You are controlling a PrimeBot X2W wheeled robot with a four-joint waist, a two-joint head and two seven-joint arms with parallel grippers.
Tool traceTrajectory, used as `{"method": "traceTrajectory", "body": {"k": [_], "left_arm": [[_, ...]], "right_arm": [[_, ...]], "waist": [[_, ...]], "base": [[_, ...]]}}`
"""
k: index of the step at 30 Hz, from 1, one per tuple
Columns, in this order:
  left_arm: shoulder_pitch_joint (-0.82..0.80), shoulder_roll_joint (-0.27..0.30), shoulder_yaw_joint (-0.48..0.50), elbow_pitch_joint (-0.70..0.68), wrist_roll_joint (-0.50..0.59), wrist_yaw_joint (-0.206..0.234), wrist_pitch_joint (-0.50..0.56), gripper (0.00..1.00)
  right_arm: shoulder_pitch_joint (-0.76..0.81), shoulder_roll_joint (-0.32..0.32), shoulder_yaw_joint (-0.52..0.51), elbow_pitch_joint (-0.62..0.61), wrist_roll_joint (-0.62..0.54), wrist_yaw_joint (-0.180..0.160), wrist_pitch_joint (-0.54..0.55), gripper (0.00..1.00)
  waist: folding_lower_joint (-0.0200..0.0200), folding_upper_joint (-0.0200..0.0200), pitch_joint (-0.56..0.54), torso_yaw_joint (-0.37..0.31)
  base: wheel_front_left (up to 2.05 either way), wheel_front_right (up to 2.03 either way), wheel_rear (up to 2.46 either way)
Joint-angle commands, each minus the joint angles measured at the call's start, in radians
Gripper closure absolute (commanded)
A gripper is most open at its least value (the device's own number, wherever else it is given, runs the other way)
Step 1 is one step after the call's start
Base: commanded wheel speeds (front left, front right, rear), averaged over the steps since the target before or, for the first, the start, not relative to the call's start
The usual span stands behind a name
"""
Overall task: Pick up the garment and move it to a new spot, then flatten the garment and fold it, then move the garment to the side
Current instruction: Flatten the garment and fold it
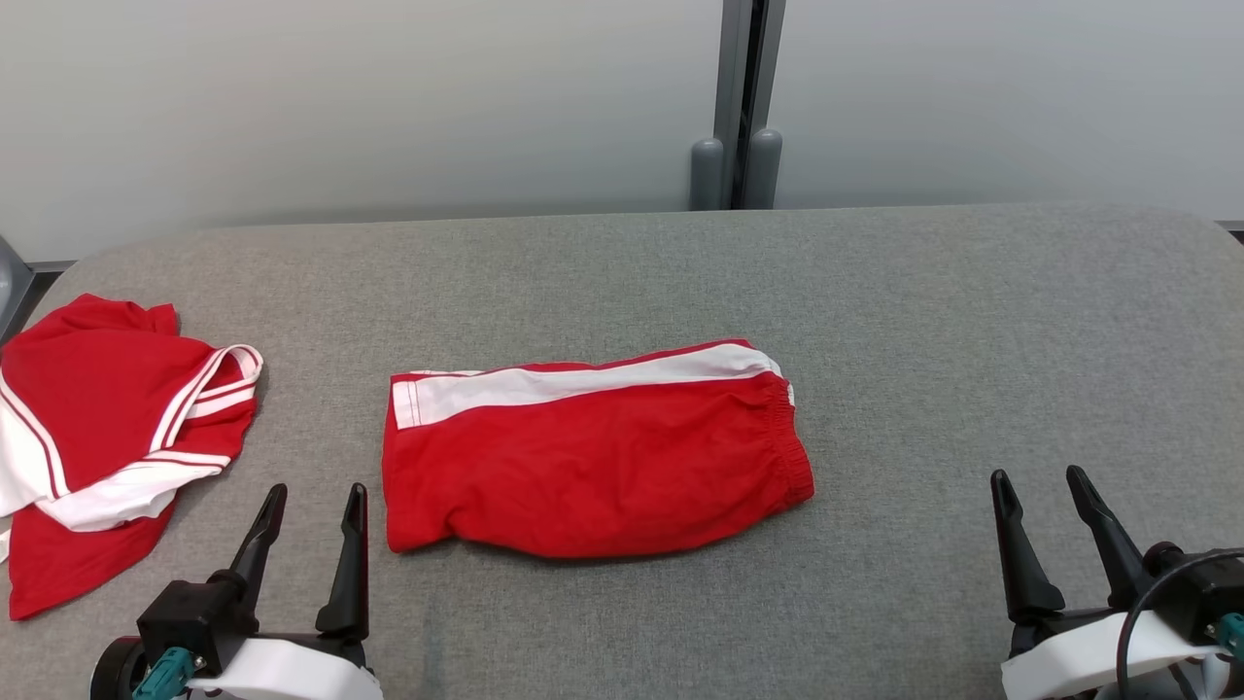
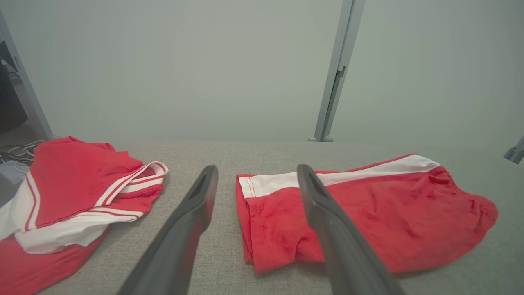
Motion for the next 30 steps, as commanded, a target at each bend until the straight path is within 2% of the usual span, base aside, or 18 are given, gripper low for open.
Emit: {"method": "traceTrajectory", "body": {"k": [1,9,14,23,30], "left_arm": [[0.005,0.006,0.002,-0.004,0.0,0.002,0.002,0.0],[-0.028,0.007,-0.004,-0.014,0.005,0.006,0.006,0.0],[-0.061,-0.001,-0.013,-0.012,0.008,-0.004,0.0,0.0],[-0.103,-0.025,-0.025,0.02,0.006,-0.017,-0.012,0.0],[-0.137,-0.036,-0.031,0.042,0.009,-0.031,-0.022,0.0]], "right_arm": [[0.006,0.0,-0.003,-0.007,-0.003,0.0,0.004,0.0],[-0.018,0.0,-0.022,-0.008,-0.009,0.0,0.004,0.0],[-0.088,-0.006,0.018,0.043,0.007,0.0,-0.009,0.0],[-0.273,-0.025,0.182,0.311,0.102,0.0,-0.061,0.0],[-0.405,-0.031,0.239,0.531,0.187,0.0,-0.08,0.0]], "waist": [[0.0,-0.0001,0.001,0.001],[0.0,-0.0001,0.025,0.03],[0.0,-0.0001,0.059,0.081],[0.0,-0.0001,0.106,0.179],[0.0,-0.0001,0.14,0.216]], "base": [[0.0,0.0,0.0],[0.0,0.0,0.0],[0.0,0.0,0.0],[0.0,0.0,0.0],[0.0,0.0,0.0]]}}
